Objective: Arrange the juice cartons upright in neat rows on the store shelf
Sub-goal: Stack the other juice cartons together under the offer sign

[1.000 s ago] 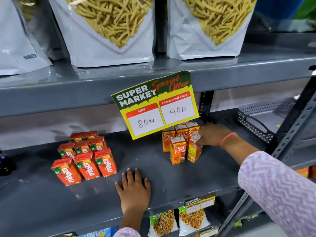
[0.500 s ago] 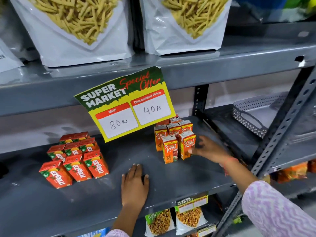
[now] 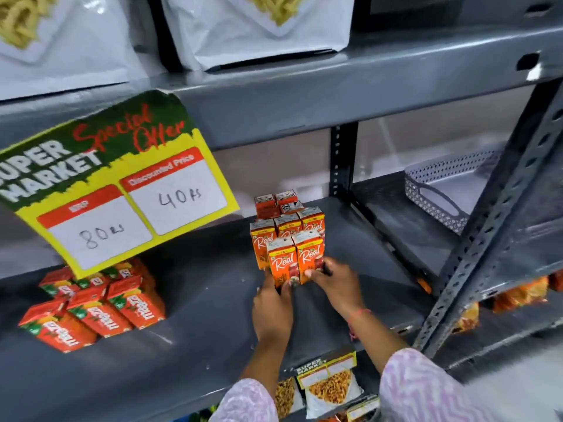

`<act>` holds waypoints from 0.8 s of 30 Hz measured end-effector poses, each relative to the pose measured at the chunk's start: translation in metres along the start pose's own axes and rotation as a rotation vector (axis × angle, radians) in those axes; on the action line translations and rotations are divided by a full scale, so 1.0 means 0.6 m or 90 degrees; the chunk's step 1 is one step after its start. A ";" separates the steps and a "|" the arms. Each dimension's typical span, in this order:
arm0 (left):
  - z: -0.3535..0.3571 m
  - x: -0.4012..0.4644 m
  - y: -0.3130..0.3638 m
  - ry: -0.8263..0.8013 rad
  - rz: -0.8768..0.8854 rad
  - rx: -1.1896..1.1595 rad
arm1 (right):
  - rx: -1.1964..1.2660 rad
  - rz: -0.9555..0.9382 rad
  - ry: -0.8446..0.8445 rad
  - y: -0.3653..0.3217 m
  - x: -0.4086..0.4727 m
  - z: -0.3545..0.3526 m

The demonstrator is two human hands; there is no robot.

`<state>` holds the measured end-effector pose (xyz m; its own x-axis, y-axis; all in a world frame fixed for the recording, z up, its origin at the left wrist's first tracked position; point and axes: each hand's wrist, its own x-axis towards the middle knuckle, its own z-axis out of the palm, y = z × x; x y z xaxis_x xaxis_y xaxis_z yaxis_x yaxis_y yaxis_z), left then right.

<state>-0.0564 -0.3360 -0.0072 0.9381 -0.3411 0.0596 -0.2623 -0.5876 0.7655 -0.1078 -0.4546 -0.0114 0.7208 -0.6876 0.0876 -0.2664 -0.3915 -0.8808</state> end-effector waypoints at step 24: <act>0.011 -0.112 -0.007 0.020 -0.001 0.056 | 0.009 0.022 0.000 0.020 -0.109 -0.045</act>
<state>-0.1194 -0.3153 -0.0186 0.9447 -0.3181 0.0803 -0.2792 -0.6510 0.7059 -0.1753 -0.4309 -0.0150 0.7114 -0.7005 0.0565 -0.2819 -0.3581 -0.8901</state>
